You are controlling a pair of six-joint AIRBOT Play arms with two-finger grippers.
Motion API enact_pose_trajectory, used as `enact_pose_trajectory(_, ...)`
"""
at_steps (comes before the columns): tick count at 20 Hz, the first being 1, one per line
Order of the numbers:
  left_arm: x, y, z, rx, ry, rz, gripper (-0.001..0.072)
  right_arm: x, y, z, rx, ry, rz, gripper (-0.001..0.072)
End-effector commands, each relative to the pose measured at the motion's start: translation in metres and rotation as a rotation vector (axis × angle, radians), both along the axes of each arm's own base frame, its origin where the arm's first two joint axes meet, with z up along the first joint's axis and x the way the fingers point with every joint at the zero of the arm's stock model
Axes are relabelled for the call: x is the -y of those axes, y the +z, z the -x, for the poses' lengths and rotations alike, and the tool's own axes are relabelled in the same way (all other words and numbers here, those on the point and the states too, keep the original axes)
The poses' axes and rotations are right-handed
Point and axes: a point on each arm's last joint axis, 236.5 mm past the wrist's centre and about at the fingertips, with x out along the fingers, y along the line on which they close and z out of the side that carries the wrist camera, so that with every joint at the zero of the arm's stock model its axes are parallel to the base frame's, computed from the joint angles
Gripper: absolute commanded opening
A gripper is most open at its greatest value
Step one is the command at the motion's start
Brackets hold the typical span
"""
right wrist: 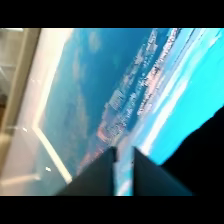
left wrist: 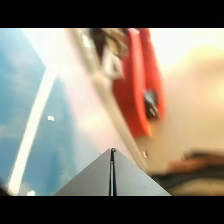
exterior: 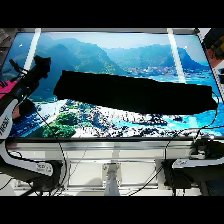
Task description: Fold the clothes and pants, and hang the long-sleeved shirts on hangers.
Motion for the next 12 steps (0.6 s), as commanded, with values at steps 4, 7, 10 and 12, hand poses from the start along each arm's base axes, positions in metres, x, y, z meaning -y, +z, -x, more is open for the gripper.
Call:
enact_pose_trajectory(4,0.123,0.062,0.046,0.195,-0.330,-0.393,0.0001,0.008,-0.003,0.078,-0.162,0.248,-0.008,0.0015)
enact_pose_trajectory(7,0.199,0.057,0.074,0.129,-0.449,-0.452,0.0001,-0.004,-0.021,0.112,-0.129,0.376,-0.162,0.0015)
enact_pose_trajectory(10,0.274,0.036,0.106,0.095,-0.580,-0.512,0.0001,-0.010,-0.051,0.143,-0.112,0.385,-0.333,0.0016)
enact_pose_trajectory(12,0.312,0.029,0.125,0.101,-0.626,-0.560,0.0001,-0.008,-0.075,0.164,-0.137,0.352,-0.389,0.0021)
